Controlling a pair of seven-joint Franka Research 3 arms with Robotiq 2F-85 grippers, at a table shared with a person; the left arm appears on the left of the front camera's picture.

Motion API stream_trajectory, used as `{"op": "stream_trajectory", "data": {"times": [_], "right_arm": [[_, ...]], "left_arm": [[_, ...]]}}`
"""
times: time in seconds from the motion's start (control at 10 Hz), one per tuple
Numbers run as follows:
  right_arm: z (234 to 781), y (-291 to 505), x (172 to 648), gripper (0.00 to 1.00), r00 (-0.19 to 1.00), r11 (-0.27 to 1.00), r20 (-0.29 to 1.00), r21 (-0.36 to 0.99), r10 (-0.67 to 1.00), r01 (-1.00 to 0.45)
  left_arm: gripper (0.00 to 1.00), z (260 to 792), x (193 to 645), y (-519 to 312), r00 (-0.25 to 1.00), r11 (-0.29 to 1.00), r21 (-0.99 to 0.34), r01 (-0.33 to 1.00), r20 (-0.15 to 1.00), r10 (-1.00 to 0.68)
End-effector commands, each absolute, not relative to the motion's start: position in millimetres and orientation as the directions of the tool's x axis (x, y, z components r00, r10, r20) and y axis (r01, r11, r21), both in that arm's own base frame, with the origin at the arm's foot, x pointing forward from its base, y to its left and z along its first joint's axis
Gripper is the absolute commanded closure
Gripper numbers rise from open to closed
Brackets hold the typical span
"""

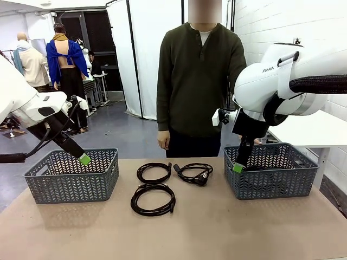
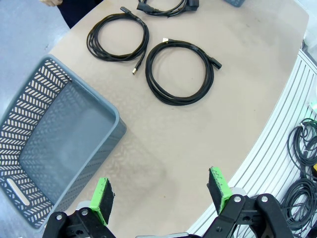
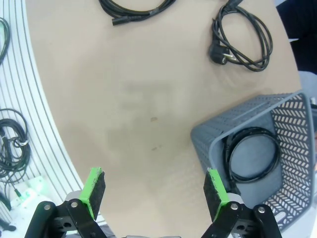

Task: Organize the cables according to human instructions.
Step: Pick up a bundle of cables and place it in the basket indicated by the human.

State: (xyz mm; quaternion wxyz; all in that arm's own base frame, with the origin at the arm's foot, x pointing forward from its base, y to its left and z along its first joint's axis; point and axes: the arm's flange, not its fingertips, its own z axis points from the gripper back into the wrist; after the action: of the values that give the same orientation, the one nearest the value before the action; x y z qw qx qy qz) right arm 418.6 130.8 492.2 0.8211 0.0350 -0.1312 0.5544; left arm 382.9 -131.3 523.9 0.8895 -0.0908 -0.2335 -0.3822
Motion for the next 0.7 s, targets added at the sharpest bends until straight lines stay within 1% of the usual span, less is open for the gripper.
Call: {"op": "stream_trajectory", "data": {"times": [0.0, 0.4, 0.6], "right_arm": [[493, 132, 420, 0.00, 0.352, 0.385, 0.251, -0.093, 0.902, -0.918], [492, 131, 419, 0.00, 0.351, 0.383, 0.254, -0.088, 0.901, -0.920], [492, 145, 431, 0.00, 0.393, 0.423, 0.250, -0.077, 0.885, -0.903]], "left_arm": [[0.00, 523, 383, -129, 0.589, 0.683, 0.010, 0.730, 0.498, -0.637], [0.00, 523, 383, -129, 0.589, 0.683, 0.010, 0.730, 0.498, -0.637], [0.00, 523, 383, -129, 0.589, 0.683, 0.010, 0.730, 0.498, -0.637]]}}
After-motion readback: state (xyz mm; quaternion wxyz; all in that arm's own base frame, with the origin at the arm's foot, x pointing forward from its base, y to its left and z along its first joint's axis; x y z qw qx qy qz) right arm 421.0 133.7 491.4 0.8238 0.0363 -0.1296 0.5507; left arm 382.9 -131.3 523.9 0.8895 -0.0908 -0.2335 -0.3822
